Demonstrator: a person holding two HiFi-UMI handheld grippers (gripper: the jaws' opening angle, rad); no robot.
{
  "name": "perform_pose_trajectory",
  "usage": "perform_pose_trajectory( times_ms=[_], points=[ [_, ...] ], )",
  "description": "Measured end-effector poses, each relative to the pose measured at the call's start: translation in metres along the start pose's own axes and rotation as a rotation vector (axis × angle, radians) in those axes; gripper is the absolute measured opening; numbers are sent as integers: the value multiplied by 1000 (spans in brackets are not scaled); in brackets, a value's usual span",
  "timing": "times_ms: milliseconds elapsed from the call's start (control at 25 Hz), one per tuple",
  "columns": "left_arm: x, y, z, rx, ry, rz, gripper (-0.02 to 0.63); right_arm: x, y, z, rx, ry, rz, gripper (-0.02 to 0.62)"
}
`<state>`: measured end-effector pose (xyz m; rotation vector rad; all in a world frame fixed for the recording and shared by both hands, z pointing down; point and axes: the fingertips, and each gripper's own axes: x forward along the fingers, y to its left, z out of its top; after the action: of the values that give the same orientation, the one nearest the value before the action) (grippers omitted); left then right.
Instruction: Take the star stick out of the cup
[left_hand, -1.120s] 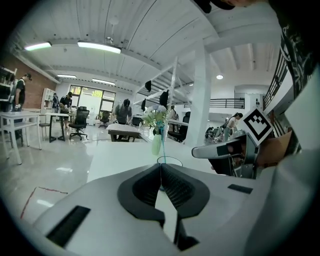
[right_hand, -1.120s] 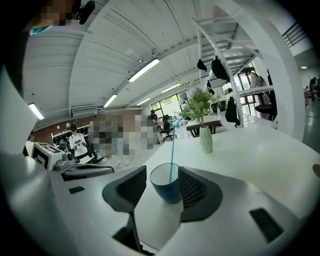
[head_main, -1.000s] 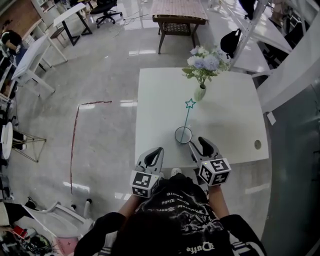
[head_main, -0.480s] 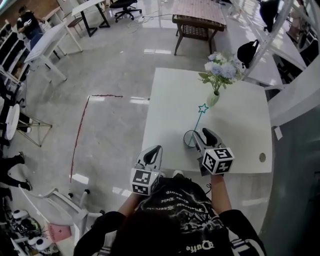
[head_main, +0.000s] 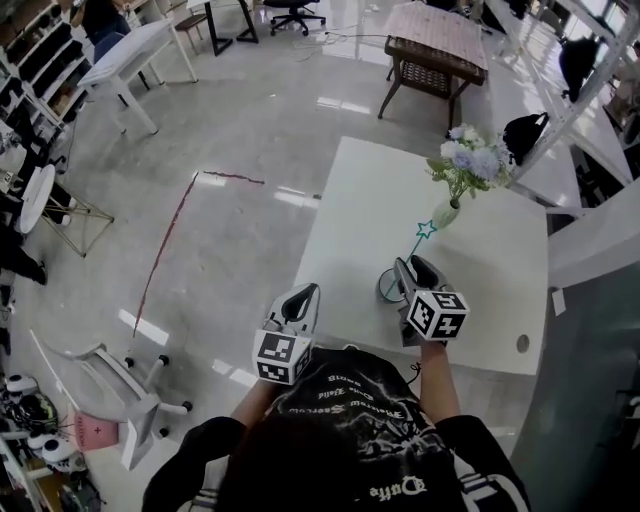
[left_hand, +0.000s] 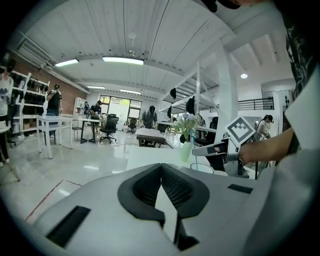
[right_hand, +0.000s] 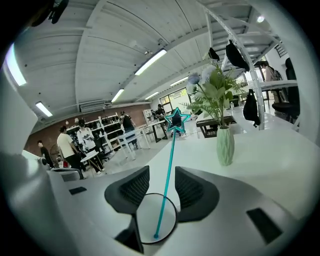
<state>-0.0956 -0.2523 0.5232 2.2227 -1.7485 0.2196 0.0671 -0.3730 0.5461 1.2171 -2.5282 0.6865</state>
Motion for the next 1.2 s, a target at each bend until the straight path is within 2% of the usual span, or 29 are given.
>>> perform_pose_trajectory(
  times_ms=[200, 440, 520, 880, 1040, 1200],
  points=[
    [-2, 5, 3, -36, -2, 29, 20, 7, -2, -1, 5, 14, 9, 142],
    [-6, 9, -2, -50, -8, 37, 20, 11, -10, -4, 32, 7, -31, 37],
    [-8, 10, 0, -66, 0, 47, 20, 11, -10, -4, 31, 1, -29, 22],
    [-10, 15, -4, -101, 9, 39, 20, 6, -9, 2, 79, -63, -24, 14],
    [-5, 15, -9, -121, 24, 25, 20, -4, 0, 24, 58, -129, 0, 12],
    [1, 5, -6, -82, 32, -18, 20, -20, 14, 50, 32, -203, 19, 12]
  ],
)
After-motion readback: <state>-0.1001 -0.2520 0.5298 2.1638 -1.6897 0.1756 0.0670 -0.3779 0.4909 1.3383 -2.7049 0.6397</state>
